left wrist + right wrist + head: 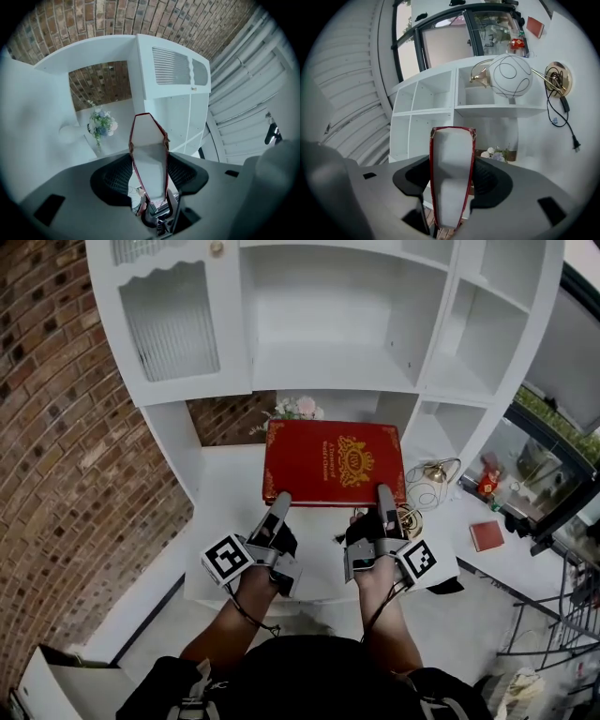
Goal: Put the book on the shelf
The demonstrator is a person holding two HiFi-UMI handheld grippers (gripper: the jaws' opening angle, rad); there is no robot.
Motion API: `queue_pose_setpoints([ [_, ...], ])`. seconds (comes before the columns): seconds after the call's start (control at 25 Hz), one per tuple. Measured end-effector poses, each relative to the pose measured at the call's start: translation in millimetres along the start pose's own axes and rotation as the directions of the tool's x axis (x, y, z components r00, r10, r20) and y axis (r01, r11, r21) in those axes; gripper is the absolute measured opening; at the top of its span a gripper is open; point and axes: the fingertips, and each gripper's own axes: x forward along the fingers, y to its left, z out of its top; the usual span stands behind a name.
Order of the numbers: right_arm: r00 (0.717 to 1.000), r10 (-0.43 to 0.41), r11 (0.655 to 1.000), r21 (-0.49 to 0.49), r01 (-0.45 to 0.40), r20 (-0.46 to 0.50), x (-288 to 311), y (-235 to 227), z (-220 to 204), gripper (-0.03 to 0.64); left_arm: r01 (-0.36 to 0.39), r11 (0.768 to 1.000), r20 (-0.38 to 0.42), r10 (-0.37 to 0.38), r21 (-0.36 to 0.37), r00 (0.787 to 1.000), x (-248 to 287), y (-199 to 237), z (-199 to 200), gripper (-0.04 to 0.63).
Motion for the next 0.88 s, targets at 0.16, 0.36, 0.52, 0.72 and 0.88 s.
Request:
queue_pose_setpoints([
  [0.16,0.999,0.045,0.999,-0.001,-0.045,-0.024,16.9,11.7,6.3,0.262,0.018,1.0,0.027,-0.019,0.026,0.999,11.6,-9.7,4.5,0.244],
  [0.36,0.994,0.096,0.995,0.0,-0.096,-0.05,38.2,26.4,7.0,0.262,0.043,0.997,0.054,-0.046,0.061,0.998,23.8,-20.6,16.6,0.244],
  [0.52,0.989,0.133,0.991,0.002,-0.133,-0.063,53.5,36.0,7.8,0.264,0.062,0.994,0.071,-0.069,0.091,0.995,33.6,-29.4,25.8,0.244],
  [0.72,0.982,0.176,0.984,0.005,-0.176,-0.07,70.5,48.2,13.6,0.262,0.086,0.989,0.075,-0.096,0.116,0.993,47.9,-40.2,32.1,0.244],
  [0.88,0.975,0.208,0.978,-0.006,-0.209,-0.074,87.7,57.6,19.9,0.262,0.104,0.985,0.076,-0.115,0.135,0.99,61.1,-46.4,38.0,0.244],
])
